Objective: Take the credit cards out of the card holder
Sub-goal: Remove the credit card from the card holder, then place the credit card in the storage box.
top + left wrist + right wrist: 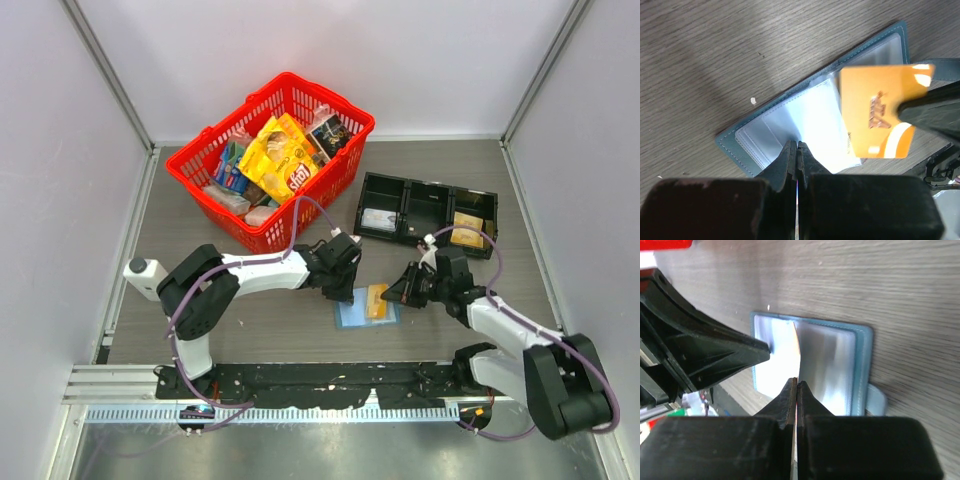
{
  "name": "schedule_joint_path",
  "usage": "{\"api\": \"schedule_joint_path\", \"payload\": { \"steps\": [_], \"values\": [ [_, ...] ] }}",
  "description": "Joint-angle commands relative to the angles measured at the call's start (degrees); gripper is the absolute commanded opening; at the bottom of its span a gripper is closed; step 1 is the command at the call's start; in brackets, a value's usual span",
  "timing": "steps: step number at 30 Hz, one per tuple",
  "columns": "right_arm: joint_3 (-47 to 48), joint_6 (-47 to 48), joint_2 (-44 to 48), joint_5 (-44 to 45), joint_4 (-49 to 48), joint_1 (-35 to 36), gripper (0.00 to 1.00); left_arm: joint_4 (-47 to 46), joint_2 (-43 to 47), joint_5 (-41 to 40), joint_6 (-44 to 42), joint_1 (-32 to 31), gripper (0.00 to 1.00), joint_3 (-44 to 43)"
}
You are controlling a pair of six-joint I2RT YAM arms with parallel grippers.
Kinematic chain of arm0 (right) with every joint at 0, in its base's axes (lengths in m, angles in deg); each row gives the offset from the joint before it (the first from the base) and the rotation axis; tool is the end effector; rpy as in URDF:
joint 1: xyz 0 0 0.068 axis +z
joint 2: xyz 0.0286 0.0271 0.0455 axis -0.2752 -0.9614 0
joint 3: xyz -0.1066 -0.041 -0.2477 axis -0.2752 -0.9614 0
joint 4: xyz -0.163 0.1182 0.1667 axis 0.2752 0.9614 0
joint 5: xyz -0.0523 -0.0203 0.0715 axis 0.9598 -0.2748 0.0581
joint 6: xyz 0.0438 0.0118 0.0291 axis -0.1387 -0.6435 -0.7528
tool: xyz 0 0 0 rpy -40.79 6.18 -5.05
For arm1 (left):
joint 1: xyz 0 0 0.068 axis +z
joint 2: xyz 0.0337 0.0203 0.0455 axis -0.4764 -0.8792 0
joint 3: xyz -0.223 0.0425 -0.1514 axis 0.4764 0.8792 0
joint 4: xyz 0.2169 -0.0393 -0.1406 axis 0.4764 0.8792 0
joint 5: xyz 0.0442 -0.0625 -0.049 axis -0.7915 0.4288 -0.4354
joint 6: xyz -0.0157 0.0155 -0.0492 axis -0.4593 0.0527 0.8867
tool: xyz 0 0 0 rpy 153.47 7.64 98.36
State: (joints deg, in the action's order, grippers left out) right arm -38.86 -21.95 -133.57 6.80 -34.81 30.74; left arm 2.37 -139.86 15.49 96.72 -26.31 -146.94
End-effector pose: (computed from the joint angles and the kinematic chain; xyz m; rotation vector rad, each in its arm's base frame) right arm 0.1756 0.0671 0.1378 0.1469 2.4548 1.1220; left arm 0.2097 -0.3029 0.1607 0.3210 2.7694 -0.6624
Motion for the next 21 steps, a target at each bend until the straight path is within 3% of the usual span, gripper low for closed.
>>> {"api": "schedule_joint_path", "payload": {
  "steps": [1,8,10,15,21],
  "values": [
    [3.98,2.67,7.52,10.17,12.04,-1.14,0.01,4.11,0.73,-3.01,-1.39,0.27,0.0,-0.2],
    [9.25,2.32,16.59,16.41,21.01,-1.41,0.01,4.72,4.15,-3.8,-1.47,0.27,0.0,-0.81],
    [10.92,1.62,18.96,17.9,21.81,-1.49,0.01,5.16,6.25,-4.77,-1.65,0.36,0.06,-1.25],
    [15.49,-0.66,23.97,24.05,22.78,-1.76,0.01,7.09,13.28,-7.49,-2.97,1.15,0.32,-3.27],
    [19.18,-3.3,27.84,36.77,22.87,-2.02,0.01,11.13,23.74,-10.83,-7.09,5.27,0.8,-6.96]
  ]
}}
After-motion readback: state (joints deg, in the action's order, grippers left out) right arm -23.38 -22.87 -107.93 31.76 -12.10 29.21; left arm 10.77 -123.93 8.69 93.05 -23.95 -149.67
